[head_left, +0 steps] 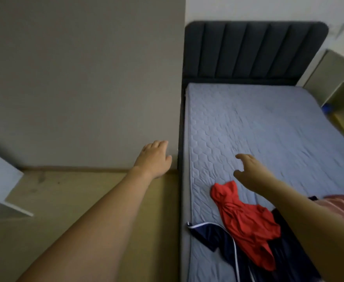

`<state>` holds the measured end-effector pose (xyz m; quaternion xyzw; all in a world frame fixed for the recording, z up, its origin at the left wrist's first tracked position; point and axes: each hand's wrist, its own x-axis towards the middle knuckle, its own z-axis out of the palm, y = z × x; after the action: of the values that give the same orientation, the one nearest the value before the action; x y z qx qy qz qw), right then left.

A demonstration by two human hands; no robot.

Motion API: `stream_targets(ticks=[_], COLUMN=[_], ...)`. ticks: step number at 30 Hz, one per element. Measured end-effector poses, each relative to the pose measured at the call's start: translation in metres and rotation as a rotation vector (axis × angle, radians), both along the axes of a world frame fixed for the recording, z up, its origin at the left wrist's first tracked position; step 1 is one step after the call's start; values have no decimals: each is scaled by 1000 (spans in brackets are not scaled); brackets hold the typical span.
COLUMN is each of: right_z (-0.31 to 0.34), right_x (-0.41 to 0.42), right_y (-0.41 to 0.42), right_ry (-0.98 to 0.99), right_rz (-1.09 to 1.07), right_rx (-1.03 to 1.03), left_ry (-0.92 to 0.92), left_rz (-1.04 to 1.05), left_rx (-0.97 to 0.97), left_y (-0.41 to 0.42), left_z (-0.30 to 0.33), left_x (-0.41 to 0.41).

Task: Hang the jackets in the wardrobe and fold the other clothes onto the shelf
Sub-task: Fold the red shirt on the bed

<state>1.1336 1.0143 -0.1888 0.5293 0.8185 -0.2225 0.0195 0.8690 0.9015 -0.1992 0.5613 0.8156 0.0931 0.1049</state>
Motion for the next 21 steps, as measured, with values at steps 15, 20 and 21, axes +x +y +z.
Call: stream_targets(ticks=[15, 20, 21], right_z=[-337, -497, -523], right_x=[224, 277, 284], right_y=[172, 219, 227], right_ry=[-102, -137, -139], right_rz=[-182, -257, -255], right_rx=[-331, -436, -431], left_ry=[-473, -433, -364], left_rz=[84, -46, -59], left_rx=[-323, -313, -354], left_y=[168, 247, 258], left_z=[-355, -496, -519], left_x=[231, 311, 323])
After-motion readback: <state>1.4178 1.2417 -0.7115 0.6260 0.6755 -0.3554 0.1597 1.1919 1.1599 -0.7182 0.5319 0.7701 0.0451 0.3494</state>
